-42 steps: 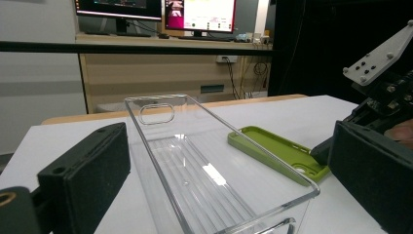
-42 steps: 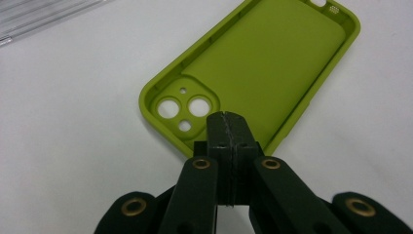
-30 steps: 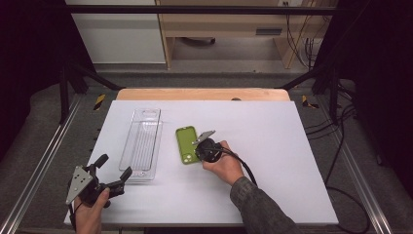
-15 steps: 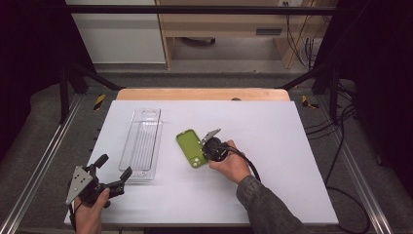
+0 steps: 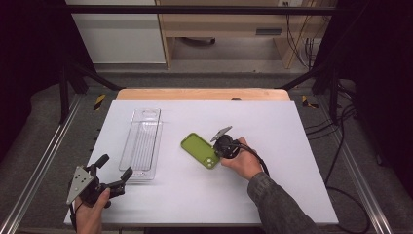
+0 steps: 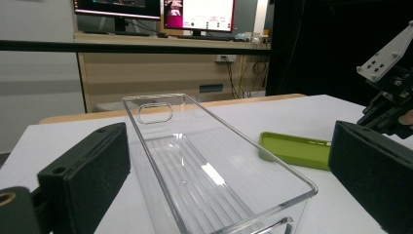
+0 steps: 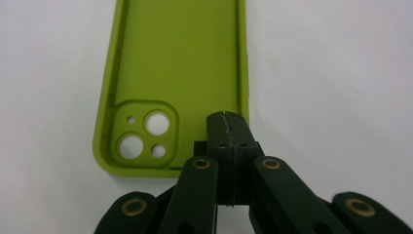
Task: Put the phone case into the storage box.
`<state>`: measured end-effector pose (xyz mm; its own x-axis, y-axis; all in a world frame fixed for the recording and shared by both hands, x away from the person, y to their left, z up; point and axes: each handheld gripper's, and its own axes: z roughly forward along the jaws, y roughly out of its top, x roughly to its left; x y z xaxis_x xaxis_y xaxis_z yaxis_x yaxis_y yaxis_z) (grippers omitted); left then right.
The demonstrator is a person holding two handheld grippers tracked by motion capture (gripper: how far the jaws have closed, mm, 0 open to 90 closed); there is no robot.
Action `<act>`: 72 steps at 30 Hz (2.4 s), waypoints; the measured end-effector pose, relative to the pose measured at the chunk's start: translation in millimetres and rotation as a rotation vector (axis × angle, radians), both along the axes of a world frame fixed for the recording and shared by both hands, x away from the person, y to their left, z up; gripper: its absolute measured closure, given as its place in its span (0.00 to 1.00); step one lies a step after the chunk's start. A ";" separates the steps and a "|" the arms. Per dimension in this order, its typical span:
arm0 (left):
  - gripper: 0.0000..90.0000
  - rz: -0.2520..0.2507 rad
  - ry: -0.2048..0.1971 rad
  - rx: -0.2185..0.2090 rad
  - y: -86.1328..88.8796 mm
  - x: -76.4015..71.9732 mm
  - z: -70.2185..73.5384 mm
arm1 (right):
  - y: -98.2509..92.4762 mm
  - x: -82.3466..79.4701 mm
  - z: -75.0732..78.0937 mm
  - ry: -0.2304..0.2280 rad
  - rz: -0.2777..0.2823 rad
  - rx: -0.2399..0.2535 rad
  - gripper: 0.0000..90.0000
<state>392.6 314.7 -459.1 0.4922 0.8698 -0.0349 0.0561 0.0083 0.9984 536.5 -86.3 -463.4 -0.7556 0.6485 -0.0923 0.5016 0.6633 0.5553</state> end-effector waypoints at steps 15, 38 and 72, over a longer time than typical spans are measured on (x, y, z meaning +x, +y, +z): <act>0.02 -0.003 0.002 0.003 -0.7 0.0 -0.2 | -11.2 18.7 -2.4 -0.050 -0.020 -0.013 1.00; 0.02 -0.002 0.003 0.017 -1.5 -0.2 -0.4 | -24.2 13.1 17.3 -0.058 -0.014 0.049 0.69; 0.02 -0.009 0.000 0.040 -4.3 -0.4 -0.4 | -24.3 42.2 8.1 0.039 -0.007 0.000 0.37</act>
